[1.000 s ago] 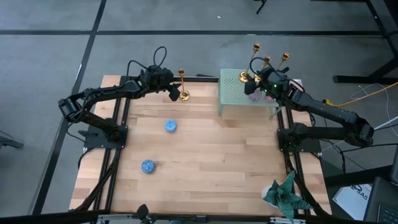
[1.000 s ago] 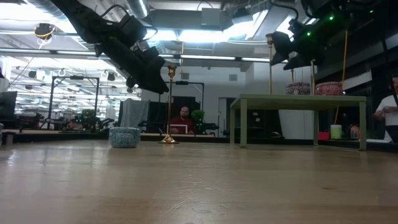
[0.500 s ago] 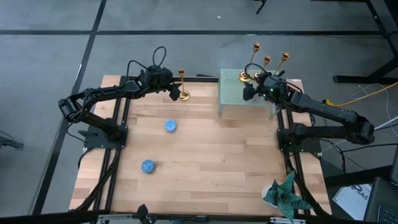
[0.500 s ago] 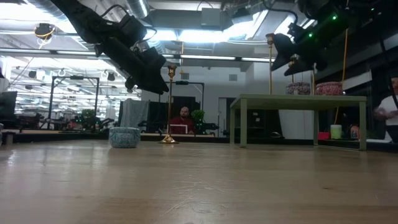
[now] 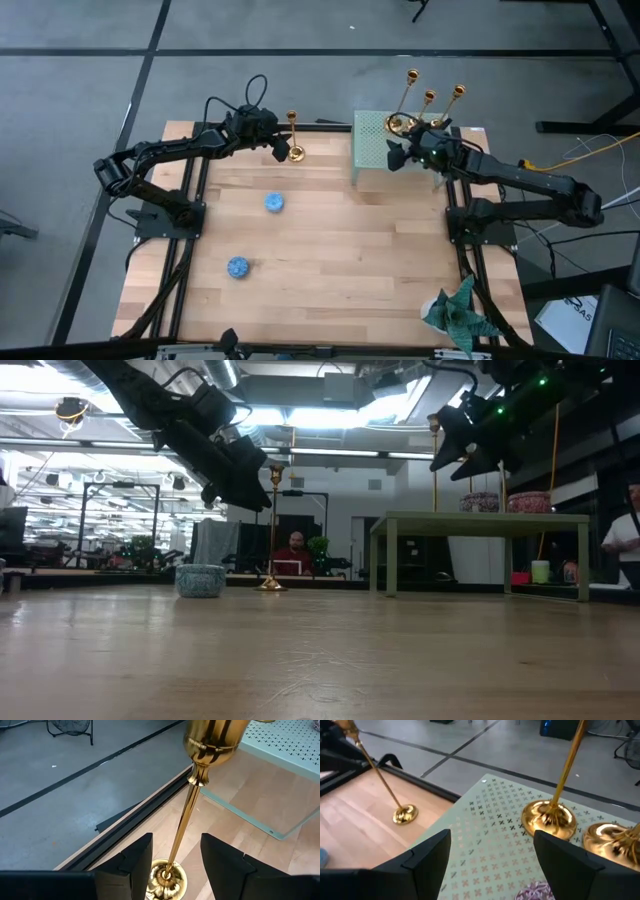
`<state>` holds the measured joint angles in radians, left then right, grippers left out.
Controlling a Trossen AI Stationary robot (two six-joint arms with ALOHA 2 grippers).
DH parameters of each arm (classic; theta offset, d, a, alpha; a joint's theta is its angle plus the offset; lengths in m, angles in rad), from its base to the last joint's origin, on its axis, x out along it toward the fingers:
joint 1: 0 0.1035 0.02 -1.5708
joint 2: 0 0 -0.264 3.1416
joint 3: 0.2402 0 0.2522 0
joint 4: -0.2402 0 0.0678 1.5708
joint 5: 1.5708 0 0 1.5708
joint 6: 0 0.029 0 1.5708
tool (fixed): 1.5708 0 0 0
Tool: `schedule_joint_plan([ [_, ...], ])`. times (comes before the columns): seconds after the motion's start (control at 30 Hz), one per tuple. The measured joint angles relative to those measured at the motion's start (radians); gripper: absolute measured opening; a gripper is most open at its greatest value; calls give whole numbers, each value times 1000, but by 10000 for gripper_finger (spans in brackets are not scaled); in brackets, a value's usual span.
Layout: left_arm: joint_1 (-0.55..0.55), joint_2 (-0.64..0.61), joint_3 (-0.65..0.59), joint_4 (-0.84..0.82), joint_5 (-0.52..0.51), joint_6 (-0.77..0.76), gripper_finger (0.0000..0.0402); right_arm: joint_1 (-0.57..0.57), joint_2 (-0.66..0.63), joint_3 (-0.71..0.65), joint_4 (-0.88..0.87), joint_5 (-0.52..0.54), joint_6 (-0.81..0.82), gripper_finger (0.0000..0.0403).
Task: Pick & Place candle stick holders
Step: Put the gold candle holder on the shelf
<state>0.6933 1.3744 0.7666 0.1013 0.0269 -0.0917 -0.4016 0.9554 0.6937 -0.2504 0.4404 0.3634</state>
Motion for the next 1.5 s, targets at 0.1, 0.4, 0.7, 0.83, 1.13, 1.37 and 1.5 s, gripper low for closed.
schedule_joint_plan([
  [0.1, 0, 0, 0, 0, 0, 0, 162, 18, 0, 0, -16, 0, 0, 287],
  [0.4, 0, 0, 0, 0, 0, 24, 164, 54, 0, 0, -15, -77, -5, 287],
  [0.7, 0, 0, 0, 0, 0, 27, 162, 83, 0, 0, -1, -149, -30, 287],
  [0.83, 0, 0, 0, 0, 0, 27, 164, 87, 0, 0, 10, -149, -31, 287],
  [1.13, 0, 0, 0, 39, 4, 34, 162, 87, 0, 0, 129, -149, -91, 287],
  [1.37, 0, 0, 0, 56, 53, 126, 163, 87, 0, 0, 157, -149, -106, 287],
  [1.5, 0, 0, 0, 83, 53, 139, 164, 87, 0, 0, 157, -149, -106, 287],
])
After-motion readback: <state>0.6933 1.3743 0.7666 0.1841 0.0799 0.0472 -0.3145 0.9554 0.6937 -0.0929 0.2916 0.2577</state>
